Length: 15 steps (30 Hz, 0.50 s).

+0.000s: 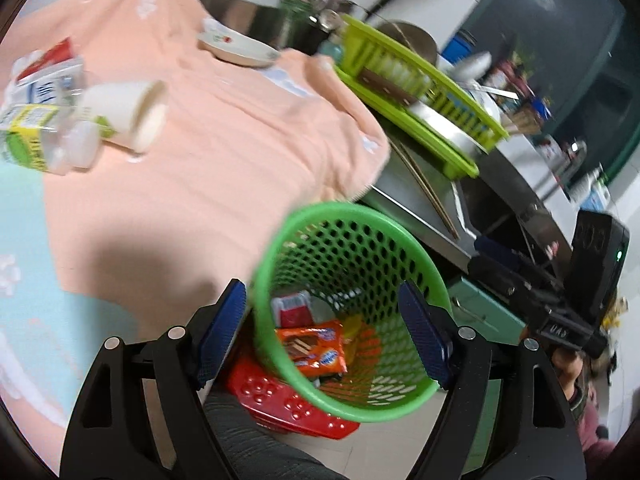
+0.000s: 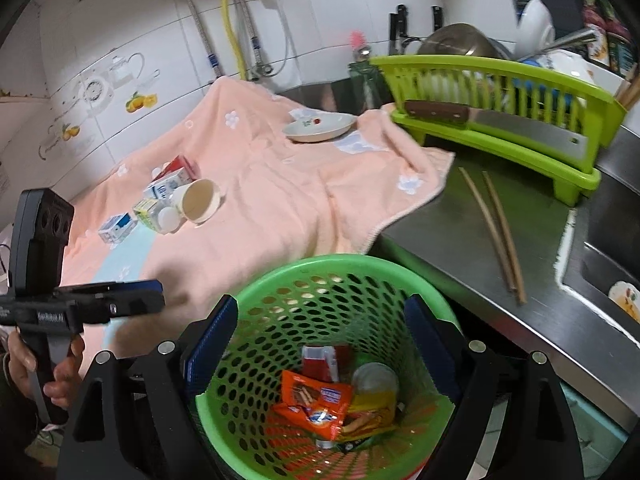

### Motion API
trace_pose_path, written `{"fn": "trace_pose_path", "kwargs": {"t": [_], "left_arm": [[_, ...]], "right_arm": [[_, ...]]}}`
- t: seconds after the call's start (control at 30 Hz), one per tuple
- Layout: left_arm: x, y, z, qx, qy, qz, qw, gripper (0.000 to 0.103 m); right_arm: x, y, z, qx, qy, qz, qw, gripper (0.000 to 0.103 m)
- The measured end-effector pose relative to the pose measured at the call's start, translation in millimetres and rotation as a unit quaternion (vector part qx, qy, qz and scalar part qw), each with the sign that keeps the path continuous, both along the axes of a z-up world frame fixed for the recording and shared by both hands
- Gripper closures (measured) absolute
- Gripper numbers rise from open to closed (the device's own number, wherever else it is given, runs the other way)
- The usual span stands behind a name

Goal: Collect trash
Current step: 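Move the left tool to the clear plastic bottle while the right tool reaches the white paper cup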

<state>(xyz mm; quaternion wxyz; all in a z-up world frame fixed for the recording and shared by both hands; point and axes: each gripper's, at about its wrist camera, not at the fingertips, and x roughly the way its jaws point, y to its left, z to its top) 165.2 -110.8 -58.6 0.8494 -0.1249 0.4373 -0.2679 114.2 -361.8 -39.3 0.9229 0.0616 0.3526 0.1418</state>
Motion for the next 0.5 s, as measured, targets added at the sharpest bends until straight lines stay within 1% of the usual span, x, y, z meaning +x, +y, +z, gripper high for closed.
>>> {"fn": "trace_pose_path", "kwargs": {"t": [0.13,0.27,0.5], "left_arm": [[3.9,26.9,7.4,0.000,-0.009,0.037,0.9993,0.025],[11.4,55.2,12.1,-0.001,-0.009,0.071,0.9974,0.025],[24.5,112.1,20.2,-0.007,-0.006,0.142,0.9898,0.026]], "right_arm": [[8.6,18.5,2.3,-0.004,0.000,0.020,1.000,0.021],[19.0,39.9,6.5,-0.011,-0.004,0.045,0.999,0.021],[39.8,79.3,10.5,-0.018,-0.004,0.086,0.996,0.021]]}}
